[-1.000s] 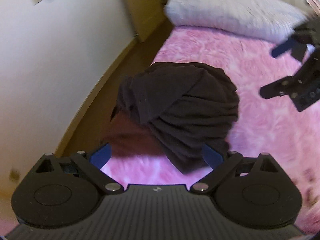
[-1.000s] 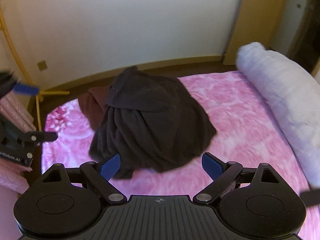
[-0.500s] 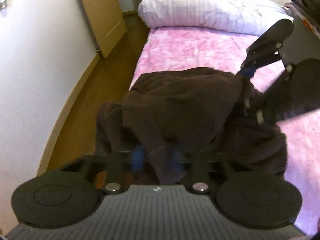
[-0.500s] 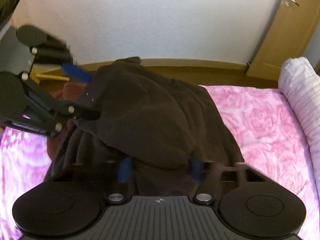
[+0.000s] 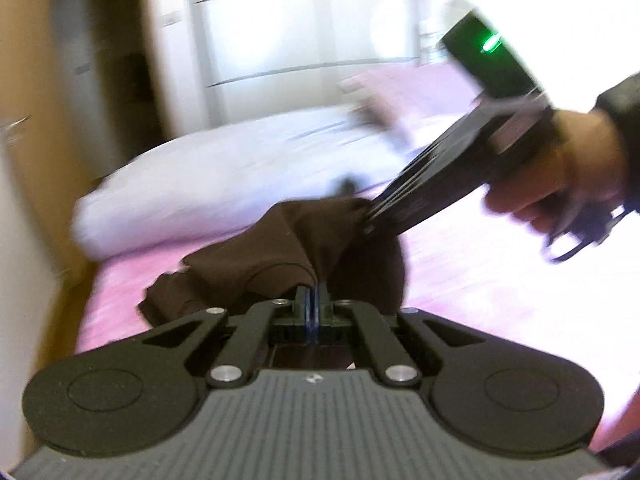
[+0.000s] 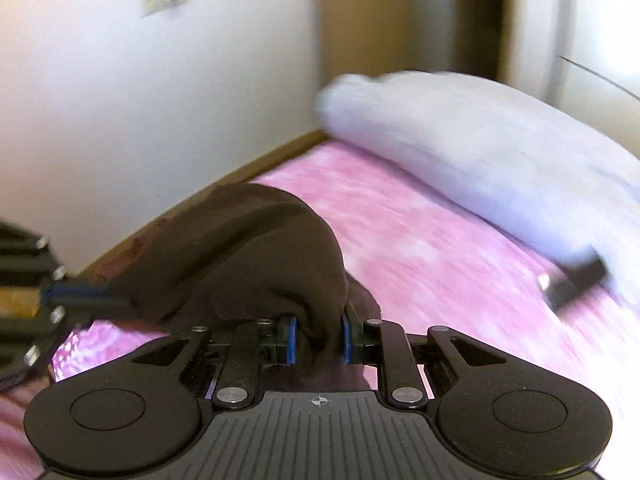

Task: Fold clothes

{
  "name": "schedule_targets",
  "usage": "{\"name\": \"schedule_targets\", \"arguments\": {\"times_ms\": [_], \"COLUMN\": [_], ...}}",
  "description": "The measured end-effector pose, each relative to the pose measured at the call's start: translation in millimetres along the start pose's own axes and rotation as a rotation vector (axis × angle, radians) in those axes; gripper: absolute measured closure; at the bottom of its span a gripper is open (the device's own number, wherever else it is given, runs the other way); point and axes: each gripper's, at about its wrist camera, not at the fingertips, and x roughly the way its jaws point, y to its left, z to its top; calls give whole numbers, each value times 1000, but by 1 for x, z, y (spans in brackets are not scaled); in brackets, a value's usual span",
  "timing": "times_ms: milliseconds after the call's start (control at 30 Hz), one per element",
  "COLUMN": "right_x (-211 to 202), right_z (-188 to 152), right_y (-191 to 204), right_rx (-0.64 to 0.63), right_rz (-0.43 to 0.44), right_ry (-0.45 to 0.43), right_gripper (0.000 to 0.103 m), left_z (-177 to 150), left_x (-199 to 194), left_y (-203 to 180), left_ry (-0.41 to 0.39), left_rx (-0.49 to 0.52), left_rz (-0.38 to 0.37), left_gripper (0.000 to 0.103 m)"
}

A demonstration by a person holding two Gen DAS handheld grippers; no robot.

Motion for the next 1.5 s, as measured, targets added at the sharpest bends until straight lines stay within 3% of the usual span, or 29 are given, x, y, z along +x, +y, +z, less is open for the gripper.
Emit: {"name": "schedule_targets", "arguments": {"times_ms": [67,133,200,267,300,333,367,400,467,633,733,867,967,1000,1033,1067,1100,1167,1267,1367,1500], "right_x": [-36,-62,-82,-104,-118,-132,-144,-152,-152,-107,-42,34,82,95,97,94,83,53,-20,-107,-202], "right_z": [-32,-69,-108,-144,-163,-181,-195,-206,-218,-224,-215,-203,-198,-197,-198,-199,-202,-216,-235,-259,-309], "right_y": [-46,-103,-157,-193,-209,-224,-230,-232,-236,-205,-187,-173,-168,-166,-164,-164,-167,-181,-193,-200,-218], "right_rx": [28,99,193,257,300,344,379,407,456,541,576,595,563,528,494,477,480,562,620,680,780], "right_rz": [-77,-149,-255,-346,-377,-405,-415,-417,-374,-208,-144,-170,-260,-287,-301,-330,-354,-330,-389,-490,-686], "right_ry": [9,60,125,151,150,146,142,135,144,192,191,177,183,190,192,202,213,219,229,237,257], "right_gripper": [83,80,77,75,64,40,28,21,21,21,21,21,21,21,37,59,92,93,95,95,95], "left_z": [19,30,32,24,17,10,4,-4,-22,-52,-64,-75,-82,-83,-83,-82,-79,-70,-51,-28,-2], "left_x": [15,35,52,65,71,79,88,93,100,141,165,179,181,182,183,184,185,189,196,209,235], "left_y": [-51,-94,-131,-153,-161,-165,-168,-167,-164,-146,-125,-92,-73,-67,-63,-59,-57,-56,-59,-69,-105], "left_ry": [-4,27,69,116,155,196,236,272,332,435,471,472,483,486,487,486,479,457,407,347,300], "left_rx": [5,7,14,27,38,51,63,74,96,170,211,239,237,237,235,232,232,235,247,271,346], "left_rz": [-95,-160,-179,-180,-170,-156,-142,-131,-113,-93,-86,-77,-74,-74,-78,-84,-94,-120,-166,-223,-301], "left_gripper": [102,91,72,65,63,60,60,60,58,54,54,54,54,54,54,54,54,54,54,54,54]}}
